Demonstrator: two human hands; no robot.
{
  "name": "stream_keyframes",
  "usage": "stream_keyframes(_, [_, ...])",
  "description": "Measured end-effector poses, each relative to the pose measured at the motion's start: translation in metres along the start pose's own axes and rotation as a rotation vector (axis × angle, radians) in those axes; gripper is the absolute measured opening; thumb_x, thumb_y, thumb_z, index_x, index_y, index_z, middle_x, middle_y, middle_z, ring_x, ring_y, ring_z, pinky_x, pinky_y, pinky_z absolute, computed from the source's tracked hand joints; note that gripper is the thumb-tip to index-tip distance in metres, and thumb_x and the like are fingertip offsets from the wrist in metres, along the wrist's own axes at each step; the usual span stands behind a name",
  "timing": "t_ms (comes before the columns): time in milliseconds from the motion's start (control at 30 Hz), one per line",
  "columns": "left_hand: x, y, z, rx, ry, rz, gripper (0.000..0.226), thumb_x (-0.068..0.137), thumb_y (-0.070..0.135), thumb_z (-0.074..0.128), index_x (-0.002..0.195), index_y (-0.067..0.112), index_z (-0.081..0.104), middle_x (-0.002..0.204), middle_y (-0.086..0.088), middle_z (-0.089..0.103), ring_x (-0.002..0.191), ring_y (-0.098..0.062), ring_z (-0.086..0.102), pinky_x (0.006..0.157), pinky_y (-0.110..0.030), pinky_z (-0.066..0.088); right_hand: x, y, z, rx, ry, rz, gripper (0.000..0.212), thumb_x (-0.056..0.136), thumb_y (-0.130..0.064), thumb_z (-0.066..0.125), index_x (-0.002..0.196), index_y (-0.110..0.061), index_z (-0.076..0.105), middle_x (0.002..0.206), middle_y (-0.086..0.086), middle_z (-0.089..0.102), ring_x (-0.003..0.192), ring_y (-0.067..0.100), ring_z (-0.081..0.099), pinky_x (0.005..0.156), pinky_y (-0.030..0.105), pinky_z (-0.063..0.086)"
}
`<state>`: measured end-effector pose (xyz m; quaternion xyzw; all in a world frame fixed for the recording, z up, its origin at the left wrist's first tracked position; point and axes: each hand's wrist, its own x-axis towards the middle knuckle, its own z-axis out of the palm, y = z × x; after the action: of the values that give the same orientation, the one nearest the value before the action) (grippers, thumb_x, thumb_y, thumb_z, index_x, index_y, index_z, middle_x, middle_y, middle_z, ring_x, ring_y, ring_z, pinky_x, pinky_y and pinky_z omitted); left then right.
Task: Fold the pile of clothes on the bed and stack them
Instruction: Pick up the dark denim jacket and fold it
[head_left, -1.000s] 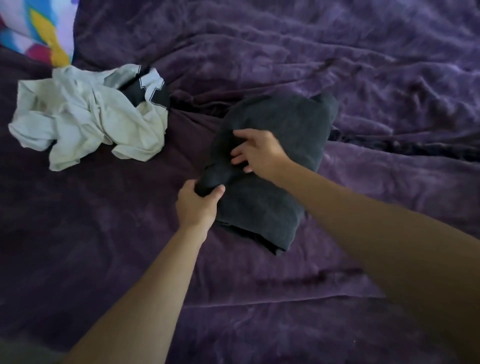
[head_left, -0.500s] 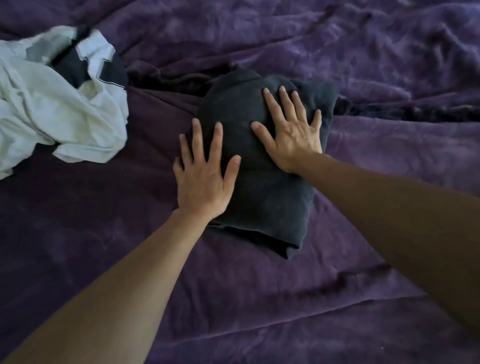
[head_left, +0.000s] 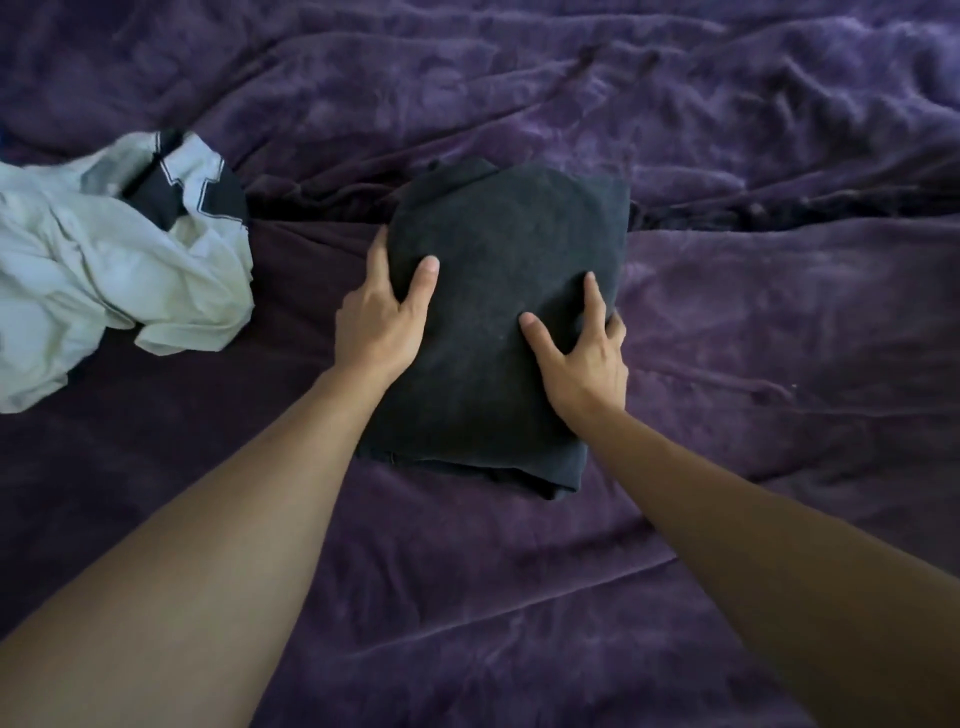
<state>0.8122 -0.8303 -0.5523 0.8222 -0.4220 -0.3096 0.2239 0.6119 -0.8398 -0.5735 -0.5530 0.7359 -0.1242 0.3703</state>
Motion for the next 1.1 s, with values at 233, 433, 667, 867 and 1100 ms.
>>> stream_keyframes(233, [-0.089, 0.051, 0.002, -0.062, 0.059, 0.101, 0.064, 0.091, 0.062, 0.040, 0.147, 0.032, 0.027, 0.136, -0.011, 0.055, 0.118, -0.038, 0.052, 0.097, -0.039, 0.039, -0.065, 0.027, -0.072, -0.013, 0.113, -0.081, 0.074, 0.075, -0.081, 0.043, 0.139, -0.061, 0.013, 0.139, -0.002, 0.037, 0.109, 0.032, 0.059, 0.083, 0.037, 0.042])
stream_keyframes(433, [-0.214, 0.110, 0.050, -0.064, -0.081, 0.098, 0.066, 0.088, 0.063, 0.040, 0.146, 0.032, 0.029, 0.132, -0.010, 0.058, 0.113, -0.038, 0.055, 0.091, -0.038, 0.041, -0.150, 0.120, -0.174, -0.038, 0.153, 0.034, 0.072, 0.073, -0.081, 0.045, 0.136, -0.064, 0.015, 0.138, -0.006, 0.038, 0.109, 0.032, 0.059, 0.086, 0.039, 0.045])
stream_keyframes(667, [-0.348, 0.186, 0.120, -0.072, -0.236, 0.099, 0.068, 0.090, 0.064, 0.039, 0.147, 0.028, 0.029, 0.139, -0.005, 0.053, 0.119, -0.034, 0.053, 0.097, -0.036, 0.038, -0.226, 0.230, -0.295, -0.073, 0.148, 0.130, 0.072, 0.073, -0.084, 0.039, 0.135, -0.065, 0.010, 0.140, -0.004, 0.038, 0.110, 0.031, 0.060, 0.091, 0.041, 0.048])
stream_keyframes(867, [-0.444, 0.272, 0.169, -0.108, -0.271, 0.120, 0.068, 0.090, 0.064, 0.038, 0.148, 0.029, 0.027, 0.144, -0.002, 0.048, 0.127, -0.031, 0.047, 0.101, -0.036, 0.035, -0.262, 0.303, -0.408, -0.059, 0.208, 0.107, 0.077, 0.068, -0.090, 0.033, 0.136, -0.064, 0.008, 0.136, -0.004, 0.040, 0.112, 0.029, 0.059, 0.092, 0.041, 0.049])
stream_keyframes(1100, [-0.491, 0.388, 0.210, -0.252, -0.284, 0.171, 0.063, 0.090, 0.061, 0.042, 0.144, 0.030, 0.035, 0.139, 0.001, 0.052, 0.125, -0.025, 0.049, 0.100, -0.034, 0.037, -0.249, 0.343, -0.539, -0.091, 0.305, 0.037, 0.075, 0.075, -0.081, 0.043, 0.140, -0.057, 0.016, 0.132, -0.003, 0.045, 0.114, 0.028, 0.057, 0.091, 0.040, 0.047])
